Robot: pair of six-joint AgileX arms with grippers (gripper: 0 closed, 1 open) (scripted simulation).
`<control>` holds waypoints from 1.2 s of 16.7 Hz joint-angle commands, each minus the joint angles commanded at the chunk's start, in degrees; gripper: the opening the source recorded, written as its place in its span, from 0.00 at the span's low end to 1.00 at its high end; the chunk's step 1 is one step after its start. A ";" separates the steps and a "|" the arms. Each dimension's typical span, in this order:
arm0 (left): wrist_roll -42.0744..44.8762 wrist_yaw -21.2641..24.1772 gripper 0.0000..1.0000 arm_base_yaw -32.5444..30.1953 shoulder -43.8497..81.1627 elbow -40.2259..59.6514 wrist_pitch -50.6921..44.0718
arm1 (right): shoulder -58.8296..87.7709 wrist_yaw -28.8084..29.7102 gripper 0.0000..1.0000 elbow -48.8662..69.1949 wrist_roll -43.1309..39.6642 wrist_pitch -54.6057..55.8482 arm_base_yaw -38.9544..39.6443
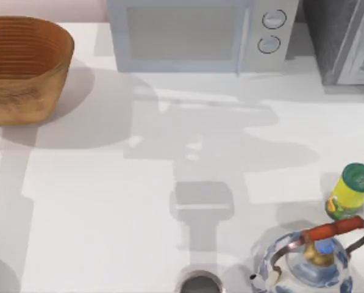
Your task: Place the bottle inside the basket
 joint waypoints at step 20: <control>-0.56 -2.33 0.00 0.81 11.31 2.51 8.20 | 0.00 0.00 1.00 0.00 0.00 0.00 0.00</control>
